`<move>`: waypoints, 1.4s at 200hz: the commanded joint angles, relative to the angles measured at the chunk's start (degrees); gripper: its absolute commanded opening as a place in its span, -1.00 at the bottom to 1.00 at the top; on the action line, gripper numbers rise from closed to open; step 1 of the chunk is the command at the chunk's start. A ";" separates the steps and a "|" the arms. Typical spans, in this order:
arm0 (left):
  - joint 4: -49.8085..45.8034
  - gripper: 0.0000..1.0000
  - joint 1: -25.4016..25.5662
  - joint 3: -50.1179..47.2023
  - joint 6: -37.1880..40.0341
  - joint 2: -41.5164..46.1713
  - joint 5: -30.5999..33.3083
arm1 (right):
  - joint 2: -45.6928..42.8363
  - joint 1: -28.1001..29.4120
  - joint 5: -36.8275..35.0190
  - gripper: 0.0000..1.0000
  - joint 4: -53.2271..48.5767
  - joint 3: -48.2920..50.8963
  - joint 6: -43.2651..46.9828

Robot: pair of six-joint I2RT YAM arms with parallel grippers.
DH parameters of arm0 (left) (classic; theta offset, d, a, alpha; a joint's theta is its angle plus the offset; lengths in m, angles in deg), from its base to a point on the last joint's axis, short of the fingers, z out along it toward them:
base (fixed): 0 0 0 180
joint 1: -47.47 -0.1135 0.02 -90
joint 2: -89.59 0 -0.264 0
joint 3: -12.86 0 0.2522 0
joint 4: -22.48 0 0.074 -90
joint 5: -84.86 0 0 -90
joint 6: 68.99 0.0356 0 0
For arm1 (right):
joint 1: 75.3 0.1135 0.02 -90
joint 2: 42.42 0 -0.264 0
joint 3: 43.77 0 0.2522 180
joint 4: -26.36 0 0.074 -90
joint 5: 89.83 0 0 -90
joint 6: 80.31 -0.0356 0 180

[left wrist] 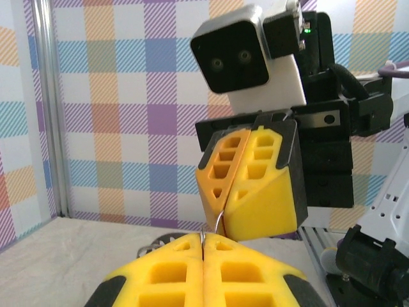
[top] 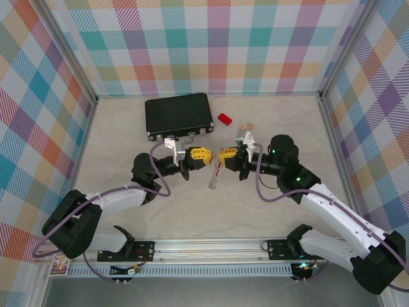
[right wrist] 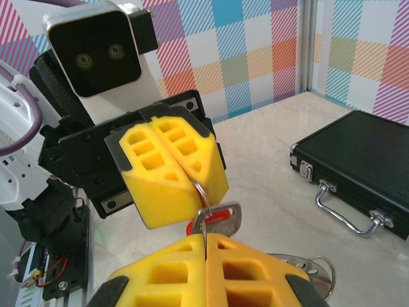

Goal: Put the keys on the keyring

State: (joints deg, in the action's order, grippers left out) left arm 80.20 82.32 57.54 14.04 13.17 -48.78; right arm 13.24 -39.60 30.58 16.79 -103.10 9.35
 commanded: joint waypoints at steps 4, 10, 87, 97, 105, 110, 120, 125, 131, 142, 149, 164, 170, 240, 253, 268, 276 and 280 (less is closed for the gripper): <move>-1.87 -1.00 0.30 0.77 1.69 1.40 -2.89 | -0.66 0.24 0.28 -1.00 1.83 0.41 1.94; -2.33 -1.00 0.30 0.81 1.92 1.65 -3.22 | -0.64 0.21 0.45 -1.00 2.13 0.46 1.89; -2.16 -1.00 0.28 0.24 1.75 3.19 -2.86 | -0.64 0.24 0.29 -1.00 2.31 0.61 1.98; -1.70 -1.00 0.26 0.28 1.35 2.99 -2.97 | -0.66 0.24 0.45 -1.00 2.19 0.59 1.85; -1.61 -1.00 0.30 0.45 0.96 2.88 -3.33 | -0.67 0.20 0.66 -1.00 2.23 0.66 1.91; -1.70 -1.00 0.29 0.56 0.83 2.72 -3.56 | -0.69 0.24 0.77 -1.00 2.22 0.72 1.90; -1.99 -1.00 0.30 0.96 0.66 2.44 -3.84 | -0.75 0.23 1.04 -1.00 2.29 0.72 1.83; -2.18 -1.00 0.31 1.06 0.63 2.27 -3.99 | -0.76 0.24 1.10 -1.00 2.31 0.80 1.79; -2.59 -1.00 0.30 1.24 0.63 2.13 -3.99 | -0.80 0.24 1.23 -1.00 2.34 0.82 1.81; -2.67 -1.00 0.29 1.34 0.72 1.77 -3.87 | -0.73 0.20 1.40 -1.00 2.48 0.80 1.75; -2.40 -1.00 0.31 1.34 0.68 1.58 -3.74 | -0.76 0.24 1.76 -1.00 2.55 0.78 1.75; -2.22 -1.00 0.26 1.42 0.50 1.40 -3.48 | -0.68 0.24 2.25 -1.00 2.50 0.74 1.74; -2.19 -1.00 0.30 1.34 0.54 1.39 -3.30 | -0.64 0.24 2.28 -1.00 2.54 0.86 1.67; -3.45 -1.00 0.30 1.77 0.83 1.17 -3.76 | -0.80 0.38 3.00 -1.00 2.91 1.00 1.41; -3.54 -1.00 0.30 1.95 0.68 1.03 -4.17 | -0.57 0.41 3.12 -1.00 2.93 0.92 1.32; -3.63 -1.00 0.23 2.26 0.49 0.86 -4.68 | -0.45 0.44 3.24 -1.00 2.95 0.88 1.27; -3.75 -1.00 0.31 2.38 0.46 0.68 -5.02 | -0.34 0.50 3.31 -1.00 3.02 0.83 1.31; -3.80 -1.00 0.31 2.54 0.41 0.65 -5.10 | -0.33 0.51 3.33 -1.00 2.97 0.85 1.23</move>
State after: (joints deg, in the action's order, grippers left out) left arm 76.27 82.32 57.69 14.74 14.65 -51.42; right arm 13.24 -39.60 31.72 17.23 -102.48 10.20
